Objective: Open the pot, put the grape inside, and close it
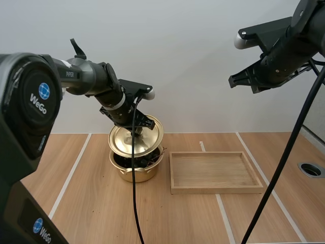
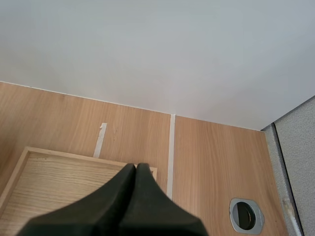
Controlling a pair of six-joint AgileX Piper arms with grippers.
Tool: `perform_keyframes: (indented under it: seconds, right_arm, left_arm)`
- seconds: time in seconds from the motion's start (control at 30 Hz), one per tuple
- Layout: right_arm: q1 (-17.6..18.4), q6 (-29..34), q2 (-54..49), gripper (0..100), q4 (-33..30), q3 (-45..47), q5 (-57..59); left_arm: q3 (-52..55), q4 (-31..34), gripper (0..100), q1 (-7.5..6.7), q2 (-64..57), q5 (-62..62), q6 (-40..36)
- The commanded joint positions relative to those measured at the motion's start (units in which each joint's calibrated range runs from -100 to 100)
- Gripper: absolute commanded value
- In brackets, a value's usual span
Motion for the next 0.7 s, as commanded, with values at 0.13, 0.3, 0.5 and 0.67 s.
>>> perform_keyframes:
  seconds: [0.13, 0.3, 0.5, 0.67]
  right_arm:
    - [-0.2, -0.1, -0.9, 0, 1.8, 0.1, 0.1]
    - [-0.2, -0.1, -0.9, 0, 2.4, 0.1, 0.3]
    - [-0.2, -0.3, -0.9, 0, 2.4, 0.1, 0.7]
    - [-0.2, -0.6, -0.9, 0, 2.7, 0.1, 0.7]
  left_arm:
    - [0.7, -0.4, 0, -0.11, 2.2, -0.1, 0.2]
    - [0.7, -0.3, 0, -0.11, 4.3, -0.1, 0.2]
    - [0.7, 0.1, 0, -0.11, 5.5, 2.9, 0.2]
    - [0.7, 0.3, 0, -0.11, 6.4, 3.1, 0.2]
